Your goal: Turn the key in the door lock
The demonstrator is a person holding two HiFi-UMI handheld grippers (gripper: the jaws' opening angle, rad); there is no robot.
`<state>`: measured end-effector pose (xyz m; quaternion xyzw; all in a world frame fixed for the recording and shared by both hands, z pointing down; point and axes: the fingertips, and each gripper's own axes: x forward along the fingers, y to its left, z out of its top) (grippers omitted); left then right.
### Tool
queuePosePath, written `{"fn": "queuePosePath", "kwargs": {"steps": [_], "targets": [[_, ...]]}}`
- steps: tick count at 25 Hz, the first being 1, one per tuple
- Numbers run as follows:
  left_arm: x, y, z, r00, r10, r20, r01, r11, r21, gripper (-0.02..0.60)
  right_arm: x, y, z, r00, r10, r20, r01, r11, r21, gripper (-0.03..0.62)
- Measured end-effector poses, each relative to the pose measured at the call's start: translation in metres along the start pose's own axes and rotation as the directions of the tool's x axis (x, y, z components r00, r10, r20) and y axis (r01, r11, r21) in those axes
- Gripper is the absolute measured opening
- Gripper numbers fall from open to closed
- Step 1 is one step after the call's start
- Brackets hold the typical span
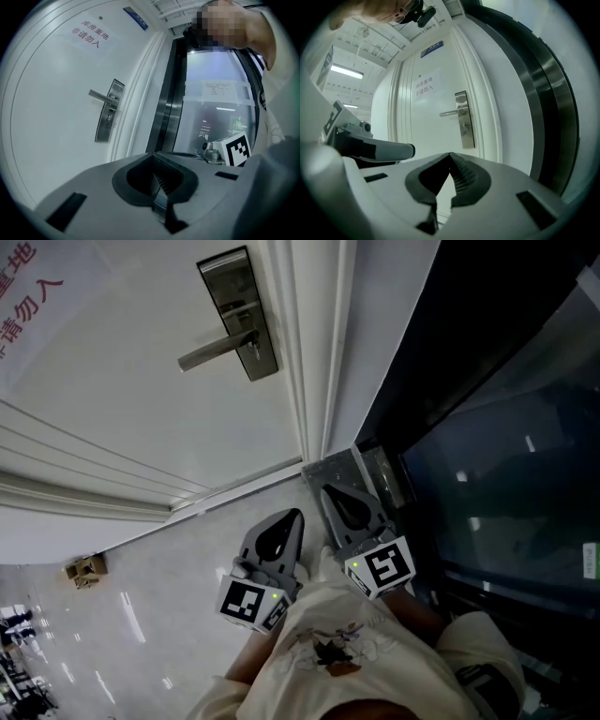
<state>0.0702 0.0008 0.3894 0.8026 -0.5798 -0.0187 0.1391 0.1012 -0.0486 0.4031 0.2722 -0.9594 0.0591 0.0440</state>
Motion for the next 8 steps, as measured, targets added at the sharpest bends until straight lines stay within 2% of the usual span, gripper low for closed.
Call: {"fn": "queuePosePath", "kwargs": {"steps": [4,8], "targets": [[-0.016,-0.006,-0.011,0.999,-0.025,-0.020,0.025,1.000,-0.004,0.003,-0.009,0.029,-0.009,1.000,0.020,-0.008,-0.020,1.000,-0.008,0.006],[-0.032,-0.011,-0.012,0.998,-0.051,-0.029,0.052,0.997,0.049,0.003,-0.011,0.054,-0.018,0.998,0.017,-0.055,-0.020,0.998,-0.053,0.006]]}}
